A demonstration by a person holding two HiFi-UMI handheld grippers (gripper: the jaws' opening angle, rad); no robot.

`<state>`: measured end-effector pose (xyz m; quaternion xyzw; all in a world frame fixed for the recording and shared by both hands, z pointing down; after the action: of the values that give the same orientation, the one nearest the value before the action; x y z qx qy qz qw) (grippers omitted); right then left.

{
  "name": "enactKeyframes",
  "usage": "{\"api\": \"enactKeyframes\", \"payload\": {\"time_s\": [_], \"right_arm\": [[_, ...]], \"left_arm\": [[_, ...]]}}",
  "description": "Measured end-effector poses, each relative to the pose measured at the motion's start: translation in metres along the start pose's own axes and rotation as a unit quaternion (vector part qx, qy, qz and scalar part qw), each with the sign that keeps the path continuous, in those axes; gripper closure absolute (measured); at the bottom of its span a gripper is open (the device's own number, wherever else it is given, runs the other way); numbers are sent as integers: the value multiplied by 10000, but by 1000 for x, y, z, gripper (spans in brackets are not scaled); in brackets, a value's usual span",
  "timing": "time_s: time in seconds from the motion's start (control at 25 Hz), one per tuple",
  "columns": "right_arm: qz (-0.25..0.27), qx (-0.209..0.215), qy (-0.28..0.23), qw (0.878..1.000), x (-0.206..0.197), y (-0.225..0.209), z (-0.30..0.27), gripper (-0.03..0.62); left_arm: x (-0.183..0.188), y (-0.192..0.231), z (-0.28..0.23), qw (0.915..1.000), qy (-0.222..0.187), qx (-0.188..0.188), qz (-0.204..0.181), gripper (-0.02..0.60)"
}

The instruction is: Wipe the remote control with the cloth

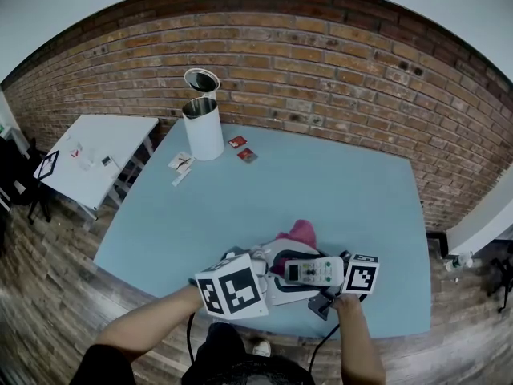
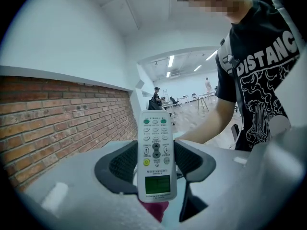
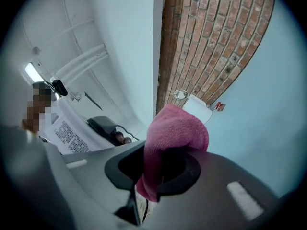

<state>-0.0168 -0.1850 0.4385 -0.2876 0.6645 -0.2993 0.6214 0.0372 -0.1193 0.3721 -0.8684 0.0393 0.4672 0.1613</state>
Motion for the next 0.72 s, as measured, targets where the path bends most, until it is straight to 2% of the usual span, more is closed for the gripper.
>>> {"api": "enactKeyframes", "payload": {"time_s": [0.2, 0.32, 0.44, 0.6, 0.72], "right_arm": [[-249, 116, -126, 9995, -9, -6, -1, 531], [-420, -372, -314, 9979, -16, -29, 10, 531], [-559, -927, -544, 9926, -21, -50, 25, 531], [-947, -1473, -994, 9795, -33, -77, 50, 531], [-1091, -1867, -1055, 9706, -46, -90, 63, 531]], "left_arm": [[-18, 4, -4, 9998, 205, 37, 55, 337], [-37, 4, -11, 9987, 490, -21, 116, 337], [-68, 1, -22, 9952, 942, -127, 242, 337], [-123, -7, -42, 9831, 1774, -333, 308, 337], [-160, -15, -55, 9699, 2334, -587, 365, 337]]}}
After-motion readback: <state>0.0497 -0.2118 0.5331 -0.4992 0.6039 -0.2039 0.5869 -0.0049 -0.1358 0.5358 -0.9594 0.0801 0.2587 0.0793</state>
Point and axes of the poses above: the fingertips, and each gripper's own axes: z backward along the fingers, y to its left, x out of its top, the point moved 1 cm from there along z, backward along the fingers, and after that the axes turned 15 degrees about y, right-handed, at the moved point
